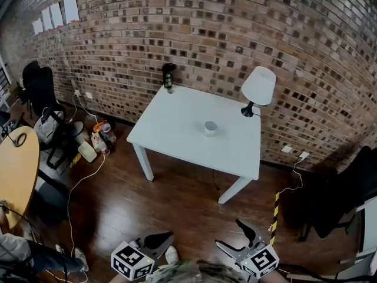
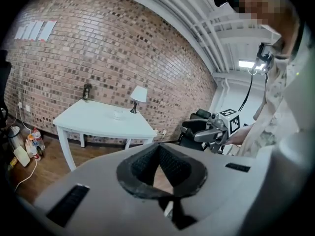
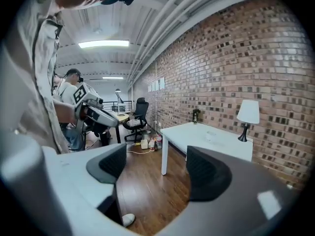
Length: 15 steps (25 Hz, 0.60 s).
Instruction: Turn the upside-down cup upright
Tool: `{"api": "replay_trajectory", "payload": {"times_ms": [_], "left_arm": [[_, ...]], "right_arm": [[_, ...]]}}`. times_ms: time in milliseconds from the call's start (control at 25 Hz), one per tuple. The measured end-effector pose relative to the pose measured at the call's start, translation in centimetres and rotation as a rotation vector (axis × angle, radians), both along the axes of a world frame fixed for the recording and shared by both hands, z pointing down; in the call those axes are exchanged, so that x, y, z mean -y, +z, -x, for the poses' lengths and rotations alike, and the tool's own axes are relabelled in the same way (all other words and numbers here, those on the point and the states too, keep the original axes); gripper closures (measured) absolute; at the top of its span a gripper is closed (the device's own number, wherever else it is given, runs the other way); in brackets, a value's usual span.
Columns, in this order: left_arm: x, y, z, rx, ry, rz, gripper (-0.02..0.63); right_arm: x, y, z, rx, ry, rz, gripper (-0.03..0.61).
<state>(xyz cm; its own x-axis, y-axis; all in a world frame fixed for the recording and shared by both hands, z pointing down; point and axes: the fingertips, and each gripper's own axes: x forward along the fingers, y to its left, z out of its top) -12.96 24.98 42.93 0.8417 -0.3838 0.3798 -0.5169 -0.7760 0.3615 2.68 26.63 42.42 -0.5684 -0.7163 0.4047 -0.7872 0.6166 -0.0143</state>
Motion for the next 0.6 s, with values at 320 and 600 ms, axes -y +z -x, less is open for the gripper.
{"api": "replay_trajectory", "payload": {"times_ms": [320,600], "left_arm": [[-10.8,-1.6,-9.7,0.031,0.029,-0.071,0.606],[-22.3,-2.6,-14.7,0.044,0.021,-0.051,0.606]], "right_arm": [[-12.3,-2.0,-7.8,0.027,-0.024,-0.005,0.199],[-21.1,-3.9,-13.0,0.053,-0.032,0.006,0.201]]}}
